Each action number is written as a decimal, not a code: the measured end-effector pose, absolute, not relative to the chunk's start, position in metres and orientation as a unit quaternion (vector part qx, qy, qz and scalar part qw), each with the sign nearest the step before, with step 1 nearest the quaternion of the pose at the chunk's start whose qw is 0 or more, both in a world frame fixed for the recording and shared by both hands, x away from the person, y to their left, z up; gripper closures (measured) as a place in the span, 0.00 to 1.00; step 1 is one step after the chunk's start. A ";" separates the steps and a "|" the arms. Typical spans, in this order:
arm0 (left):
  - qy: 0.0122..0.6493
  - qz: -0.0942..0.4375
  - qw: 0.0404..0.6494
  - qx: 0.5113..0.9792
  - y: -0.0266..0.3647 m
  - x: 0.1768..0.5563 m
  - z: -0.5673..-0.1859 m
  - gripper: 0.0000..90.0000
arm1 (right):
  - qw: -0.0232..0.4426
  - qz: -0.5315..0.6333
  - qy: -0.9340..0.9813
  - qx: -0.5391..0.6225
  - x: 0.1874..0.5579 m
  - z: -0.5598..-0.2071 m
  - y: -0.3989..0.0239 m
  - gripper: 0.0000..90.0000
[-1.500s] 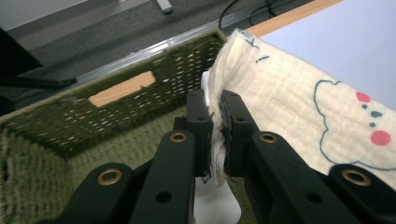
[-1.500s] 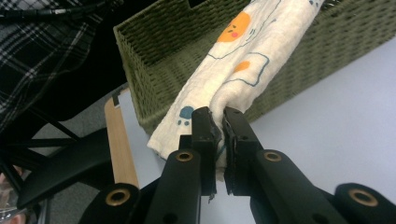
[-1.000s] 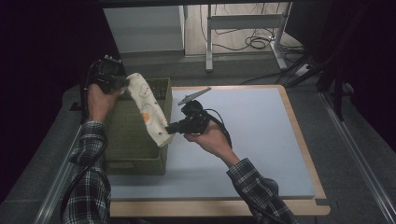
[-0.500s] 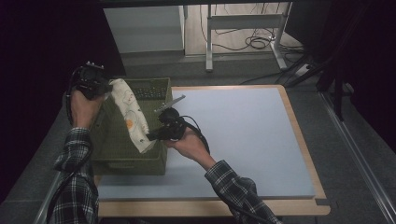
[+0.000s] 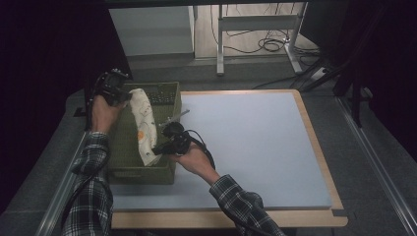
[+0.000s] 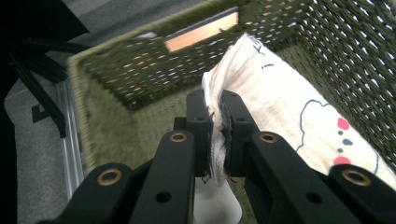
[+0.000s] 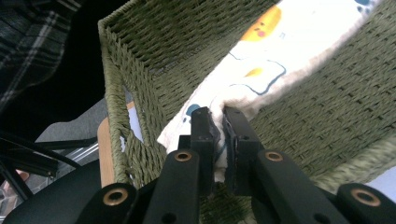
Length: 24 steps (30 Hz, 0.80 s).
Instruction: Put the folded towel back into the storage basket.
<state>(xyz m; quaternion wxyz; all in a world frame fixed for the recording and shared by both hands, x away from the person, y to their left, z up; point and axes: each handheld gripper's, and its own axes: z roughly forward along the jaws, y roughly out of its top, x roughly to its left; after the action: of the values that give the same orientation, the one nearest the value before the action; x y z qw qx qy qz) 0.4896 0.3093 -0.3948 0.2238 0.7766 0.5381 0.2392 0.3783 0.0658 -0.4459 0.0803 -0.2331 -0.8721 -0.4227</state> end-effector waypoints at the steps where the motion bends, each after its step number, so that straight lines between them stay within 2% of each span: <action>1: 0.535 0.237 0.222 0.780 0.304 0.492 -0.398 0.93 | 0.080 -0.421 -0.873 -0.233 0.378 -0.447 0.066 0.92; 17: 0.501 0.225 0.198 0.811 0.253 0.513 -0.428 0.93 | 0.083 -0.421 -0.869 -0.245 0.381 -0.451 0.065 0.92; 19: 0.498 0.225 0.194 0.815 0.248 0.515 -0.432 0.93 | 0.085 -0.421 -0.870 -0.244 0.381 -0.451 0.065 0.89; 21: 0.495 0.223 0.188 0.818 0.244 0.518 -0.436 0.93 | 0.090 -0.421 -0.870 -0.240 0.380 -0.449 0.064 0.81; 24: 0.489 0.216 0.179 0.826 0.236 0.522 -0.442 0.93 | 0.085 -0.424 -0.869 -0.239 0.379 -0.445 0.058 0.80</action>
<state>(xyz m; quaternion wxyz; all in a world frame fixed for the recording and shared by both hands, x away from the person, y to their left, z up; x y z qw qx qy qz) 0.5218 0.2358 -0.4423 0.1795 0.8259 0.4890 0.2156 0.3792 0.0580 -0.4454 0.0846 -0.2388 -0.8694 -0.4242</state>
